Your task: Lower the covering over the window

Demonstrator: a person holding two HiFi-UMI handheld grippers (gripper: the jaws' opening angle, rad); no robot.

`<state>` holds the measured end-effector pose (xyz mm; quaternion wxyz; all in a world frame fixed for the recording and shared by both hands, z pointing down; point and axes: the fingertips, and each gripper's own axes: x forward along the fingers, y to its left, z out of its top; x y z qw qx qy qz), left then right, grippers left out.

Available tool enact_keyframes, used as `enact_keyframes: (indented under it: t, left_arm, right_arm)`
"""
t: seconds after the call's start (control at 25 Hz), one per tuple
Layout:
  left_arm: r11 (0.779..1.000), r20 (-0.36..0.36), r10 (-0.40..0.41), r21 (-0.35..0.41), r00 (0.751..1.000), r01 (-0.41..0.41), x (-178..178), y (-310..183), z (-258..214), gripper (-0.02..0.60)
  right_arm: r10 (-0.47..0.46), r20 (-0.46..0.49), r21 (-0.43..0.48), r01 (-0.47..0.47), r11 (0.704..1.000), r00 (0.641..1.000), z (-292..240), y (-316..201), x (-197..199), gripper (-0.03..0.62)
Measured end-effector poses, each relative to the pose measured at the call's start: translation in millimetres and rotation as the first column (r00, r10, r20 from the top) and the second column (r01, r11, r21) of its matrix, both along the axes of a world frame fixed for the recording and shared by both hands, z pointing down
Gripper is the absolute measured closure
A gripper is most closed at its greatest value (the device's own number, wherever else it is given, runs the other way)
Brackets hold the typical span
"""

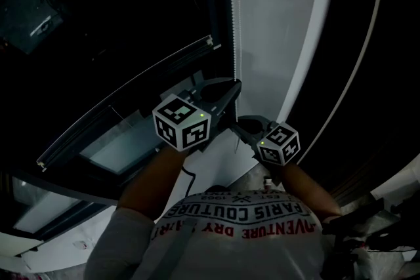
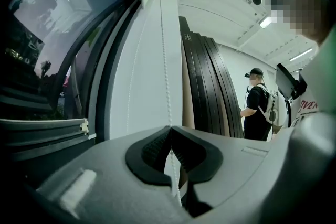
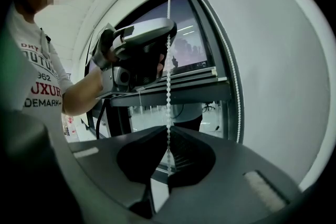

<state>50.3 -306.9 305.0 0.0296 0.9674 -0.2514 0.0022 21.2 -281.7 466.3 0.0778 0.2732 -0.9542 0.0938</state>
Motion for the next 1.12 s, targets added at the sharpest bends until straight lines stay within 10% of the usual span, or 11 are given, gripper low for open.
enact_keyframes:
  t: [0.96,1.12]
  left_arm:
    - [0.968,0.091,-0.019,-0.246,0.996,0.041,3,16,179,0.572]
    - [0.968,0.083,-0.024,-0.248,0.996,0.044,3,10,181,0.572]
  right_arm:
    - [-0.033,-0.123,-0.402,-0.019,0.915,0.992,176,46,10,0.577]
    - [-0.086,-0.114,-0.439,0.028,0.898,0.99,168,46,15,0.42]
